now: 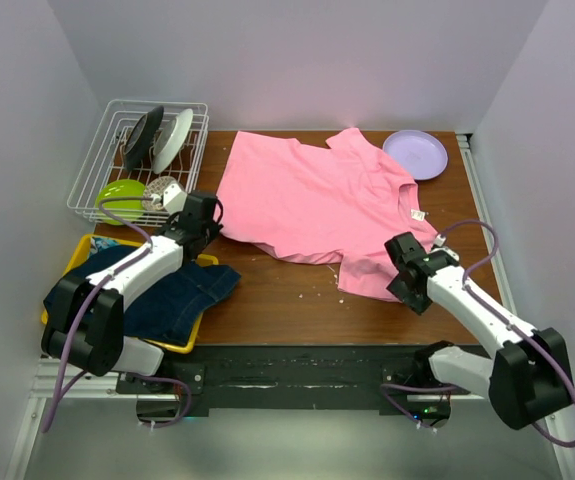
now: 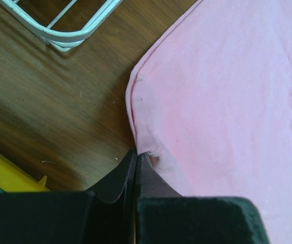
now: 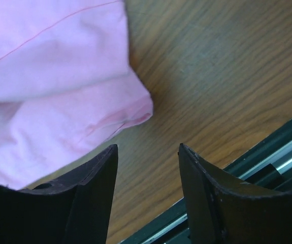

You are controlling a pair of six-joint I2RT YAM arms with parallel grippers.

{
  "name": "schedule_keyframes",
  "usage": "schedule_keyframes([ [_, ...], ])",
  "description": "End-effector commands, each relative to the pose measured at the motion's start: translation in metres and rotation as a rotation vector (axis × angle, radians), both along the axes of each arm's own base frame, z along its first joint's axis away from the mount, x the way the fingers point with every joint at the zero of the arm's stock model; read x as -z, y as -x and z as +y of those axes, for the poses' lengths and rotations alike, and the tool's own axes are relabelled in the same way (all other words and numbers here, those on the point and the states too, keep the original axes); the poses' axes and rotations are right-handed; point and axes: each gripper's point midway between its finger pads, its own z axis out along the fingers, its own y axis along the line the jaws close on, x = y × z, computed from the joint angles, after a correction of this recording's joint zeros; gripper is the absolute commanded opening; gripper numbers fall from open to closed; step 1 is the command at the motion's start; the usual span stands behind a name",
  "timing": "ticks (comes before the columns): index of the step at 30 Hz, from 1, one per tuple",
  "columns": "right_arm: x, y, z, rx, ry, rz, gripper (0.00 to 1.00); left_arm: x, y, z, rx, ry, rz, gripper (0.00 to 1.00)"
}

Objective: Fold and stack the mixed laundry pile
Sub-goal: Fold the T-shirt at the center of the board.

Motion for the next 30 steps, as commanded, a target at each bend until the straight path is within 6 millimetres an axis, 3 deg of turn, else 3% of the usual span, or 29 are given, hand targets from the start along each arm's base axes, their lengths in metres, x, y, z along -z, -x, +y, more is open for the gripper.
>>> schedule_keyframes([
  [1, 0.0, -0.019, -0.007, 0.08, -0.052, -0.03, 0.53, -0.016, -0.009, 0.003, -0.028, 0.026, -0.076, 0.0],
  [6, 0.01, -0.032, -0.016, 0.124, -0.079, -0.008, 0.53, -0.016, -0.009, 0.003, -0.026, 0.03, -0.079, 0.0],
  [13, 0.018, -0.038, -0.01, 0.104, -0.112, 0.023, 0.5, -0.016, -0.009, 0.006, -0.031, 0.027, -0.079, 0.0],
  [19, 0.026, -0.039, -0.008, 0.091, -0.116, 0.058, 0.31, -0.015, -0.009, 0.006, -0.031, 0.024, -0.074, 0.0],
  [21, 0.026, -0.04, -0.007, 0.08, -0.118, 0.059, 0.16, -0.015, -0.008, 0.008, -0.036, 0.019, -0.074, 0.0],
  [23, 0.019, -0.042, -0.007, 0.059, -0.12, 0.046, 0.0, -0.016, -0.008, 0.01, -0.041, 0.013, -0.07, 0.0],
  [25, 0.012, -0.038, -0.005, 0.041, -0.128, 0.05, 0.0, -0.017, -0.005, 0.015, -0.054, -0.006, -0.067, 0.0],
  [30, -0.045, -0.041, -0.002, -0.017, -0.16, -0.1, 0.0, -0.019, -0.001, 0.028, -0.088, -0.049, -0.066, 0.0],
])
